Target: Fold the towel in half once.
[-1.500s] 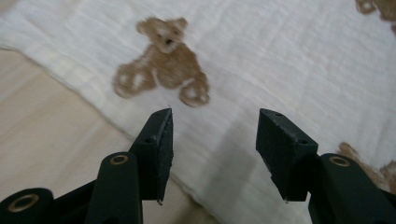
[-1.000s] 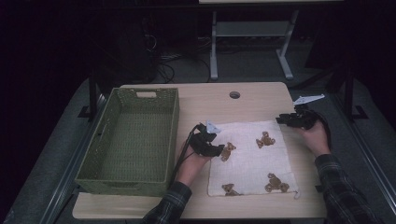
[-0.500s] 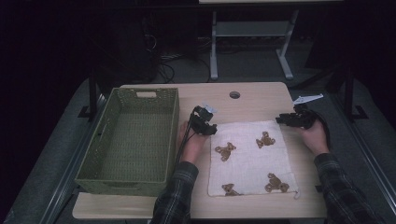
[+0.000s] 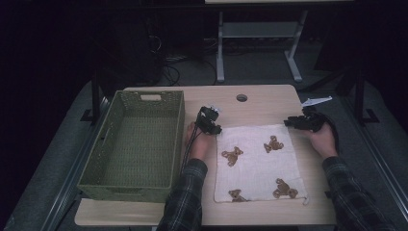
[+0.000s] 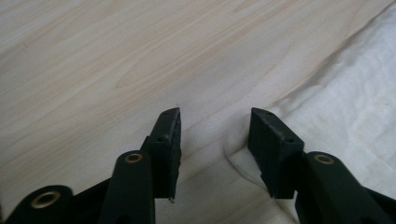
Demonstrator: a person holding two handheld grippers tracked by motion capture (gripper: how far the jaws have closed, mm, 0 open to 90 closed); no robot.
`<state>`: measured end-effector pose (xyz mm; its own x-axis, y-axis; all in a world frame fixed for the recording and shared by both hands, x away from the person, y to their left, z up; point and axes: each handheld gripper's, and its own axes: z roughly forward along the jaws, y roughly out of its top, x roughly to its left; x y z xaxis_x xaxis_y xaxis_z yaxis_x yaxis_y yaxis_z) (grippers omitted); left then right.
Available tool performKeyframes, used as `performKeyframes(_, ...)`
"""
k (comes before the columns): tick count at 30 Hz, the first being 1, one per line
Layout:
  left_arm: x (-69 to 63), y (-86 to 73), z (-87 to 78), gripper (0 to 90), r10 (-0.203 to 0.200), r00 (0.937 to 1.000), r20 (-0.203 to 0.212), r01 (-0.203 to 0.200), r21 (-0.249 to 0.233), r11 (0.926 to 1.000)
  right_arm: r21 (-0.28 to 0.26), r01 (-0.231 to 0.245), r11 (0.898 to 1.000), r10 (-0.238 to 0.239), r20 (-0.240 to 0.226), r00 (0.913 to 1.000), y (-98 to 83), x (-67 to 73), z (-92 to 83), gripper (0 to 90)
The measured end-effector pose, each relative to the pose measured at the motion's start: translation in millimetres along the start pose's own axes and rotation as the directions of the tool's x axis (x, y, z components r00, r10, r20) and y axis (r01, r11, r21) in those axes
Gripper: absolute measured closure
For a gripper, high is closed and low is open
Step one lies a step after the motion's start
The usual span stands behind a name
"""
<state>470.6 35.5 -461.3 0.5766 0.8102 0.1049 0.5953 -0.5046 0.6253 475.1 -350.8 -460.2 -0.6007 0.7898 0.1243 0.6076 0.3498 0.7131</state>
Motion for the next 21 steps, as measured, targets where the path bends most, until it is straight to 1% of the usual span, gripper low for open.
performKeyframes(2, -0.8, -0.3, -0.1, 58.7, 0.003, 1.0, 0.008, -0.003, -0.003, 1.0, 0.011, -0.007, 1.0, 0.007, 0.0, 1.0, -0.4, -0.1, 2.5, 65.1)
performKeyframes(3, -1.4, -0.6, 0.1, 61.7, -0.002, 0.9999, 0.013, 0.002, -0.009, 1.0, 0.014, -0.007, 1.0, 0.007, -0.001, 1.0, -0.8, -0.4, 3.5, 65.2)
performKeyframes(4, -1.6, -0.8, 0.0, 63.8, 0.003, 0.9999, 0.012, -0.003, -0.009, 1.0, 0.016, -0.009, 1.0, 0.008, 0.003, 1.0, -0.9, -0.4, 4.3, 65.4)
performKeyframes(5, -2.7, -0.8, 0.1, 69.7, 0.004, 0.9999, 0.01, -0.004, -0.011, 0.9999, 0.023, -0.003, 1.0, 0.003, 0.007, 1.0, -1.2, -0.8, 6.3, 65.7)
performKeyframes(6, -3.0, -0.7, 0.2, 69.7, 0.01, 0.9999, 0.012, -0.01, -0.01, 0.9999, 0.023, -0.003, 1.0, 0.003, 0.007, 1.0, -1.2, -0.8, 6.3, 65.7)
performKeyframes(10, -4.6, 1.0, 1.9, 82.0, 0.012, 0.9997, 0.021, -0.012, -0.011, 0.9999, 0.057, -0.014, 0.998, 0.013, 0.01, 0.9999, -2.4, -1.0, 10.7, 68.8)
performKeyframes(12, -4.8, 1.5, 2.7, 84.7, 0.007, 0.9996, 0.026, -0.007, -0.013, 0.9999, 0.066, 0.0, 0.998, -0.001, 0.015, 0.9999, -3.1, -0.7, 12.5, 72.1)
performKeyframes(13, -4.1, 1.5, 2.7, 85.3, 0.005, 0.9996, 0.027, -0.005, -0.01, 0.9999, 0.067, -0.002, 0.998, 0.001, 0.011, 0.9999, -2.9, -0.3, 12.3, 73.6)
performKeyframes(14, -3.4, 1.4, 2.8, 85.8, 0.0, 0.9995, 0.03, 0.0, -0.012, 0.9999, 0.067, 0.0, 0.998, 0.0, 0.011, 0.9999, -2.8, -0.3, 12.4, 78.2)
performKeyframes(15, -2.8, 0.8, 3.0, 86.6, -0.009, 0.9994, 0.035, 0.009, -0.018, 0.9998, 0.072, 0.011, 0.997, -0.011, 0.001, 0.9999, -2.8, 0.1, 12.7, 84.6)
performKeyframes(16, -2.3, 0.4, 3.2, 86.6, -0.015, 0.9992, 0.038, 0.016, -0.023, 0.9996, 0.072, 0.011, 0.997, -0.011, 0.001, 0.9999, -2.8, 0.1, 12.7, 84.6)
performKeyframes(17, -0.4, -1.1, 3.4, 86.8, -0.034, 0.9987, 0.038, 0.035, -0.034, 0.9988, 0.07, 0.012, 0.997, -0.012, -0.001, 0.9999, -2.8, 0.5, 13.1, 86.4)
performKeyframes(19, 0.2, -1.8, 3.3, 87.2, -0.039, 0.9984, 0.04, 0.041, -0.039, 0.9984, 0.066, 0.013, 0.998, -0.014, 0.0, 0.9999, -2.2, 1.4, 13.8, 87.6)
performKeyframes(21, 2.8, -3.6, 2.6, 87.4, -0.066, 0.9969, 0.042, 0.068, -0.053, 0.9963, 0.063, 0.015, 0.998, -0.014, -0.006, 0.9999, -1.7, 1.2, 13.8, 88.1)
